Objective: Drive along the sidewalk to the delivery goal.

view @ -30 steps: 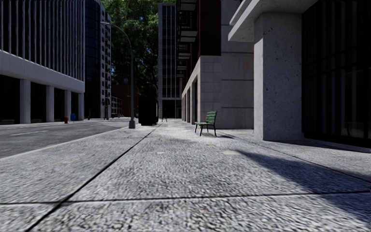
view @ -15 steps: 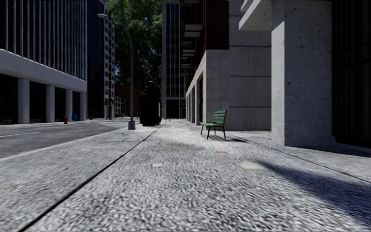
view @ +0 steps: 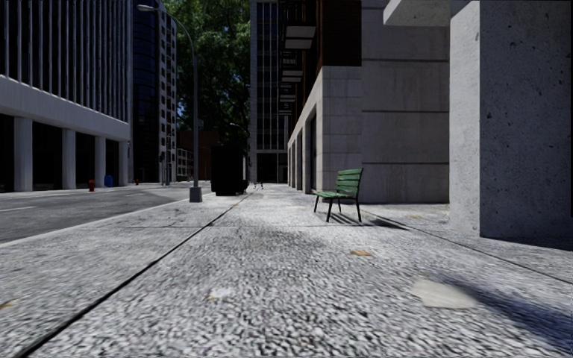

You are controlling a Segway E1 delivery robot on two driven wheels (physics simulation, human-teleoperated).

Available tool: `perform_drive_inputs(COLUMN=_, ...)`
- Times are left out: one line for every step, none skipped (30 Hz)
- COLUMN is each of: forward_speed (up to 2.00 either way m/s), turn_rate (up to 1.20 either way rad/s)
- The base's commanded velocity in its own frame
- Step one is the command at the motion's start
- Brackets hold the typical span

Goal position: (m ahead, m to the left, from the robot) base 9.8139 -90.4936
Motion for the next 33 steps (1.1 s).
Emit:
perform_drive_inputs(forward_speed=2.0, turn_rate=0.0)
perform_drive_inputs(forward_speed=2.0, turn_rate=0.0)
perform_drive_inputs(forward_speed=2.0, turn_rate=0.0)
perform_drive_inputs(forward_speed=2.0, turn_rate=0.0)
perform_drive_inputs(forward_speed=2.0, turn_rate=0.0)
perform_drive_inputs(forward_speed=2.0, turn_rate=0.0)
perform_drive_inputs(forward_speed=2.0, turn_rate=0.0)
perform_drive_inputs(forward_speed=2.0, turn_rate=0.0)
perform_drive_inputs(forward_speed=2.0, turn_rate=0.0)
perform_drive_inputs(forward_speed=2.0, turn_rate=0.0)
perform_drive_inputs(forward_speed=2.0, turn_rate=0.0)
perform_drive_inputs(forward_speed=2.0, turn_rate=0.0)
perform_drive_inputs(forward_speed=2.0, turn_rate=0.0)
perform_drive_inputs(forward_speed=2.0, turn_rate=0.0)
perform_drive_inputs(forward_speed=2.0, turn_rate=0.0)
perform_drive_inputs(forward_speed=2.0, turn_rate=0.0)
perform_drive_inputs(forward_speed=2.0, turn_rate=0.09)
perform_drive_inputs(forward_speed=2.0, turn_rate=0.09)
perform_drive_inputs(forward_speed=2.0, turn_rate=0.19)
perform_drive_inputs(forward_speed=2.0, turn_rate=0.22)
perform_drive_inputs(forward_speed=2.0, turn_rate=0.23)
perform_drive_inputs(forward_speed=2.0, turn_rate=0.23)
perform_drive_inputs(forward_speed=2.0, turn_rate=0.23)
perform_drive_inputs(forward_speed=2.0, turn_rate=0.23)
perform_drive_inputs(forward_speed=2.0, turn_rate=0.19)
perform_drive_inputs(forward_speed=2.0, turn_rate=0.16)
perform_drive_inputs(forward_speed=2.0, turn_rate=0.16)
perform_drive_inputs(forward_speed=2.0, turn_rate=0.16)
perform_drive_inputs(forward_speed=2.0, turn_rate=0.07)
perform_drive_inputs(forward_speed=2.0, turn_rate=0.0)
perform_drive_inputs(forward_speed=2.0, turn_rate=0.0)
perform_drive_inputs(forward_speed=2.0, turn_rate=0.0)
perform_drive_inputs(forward_speed=2.0, turn_rate=0.0)
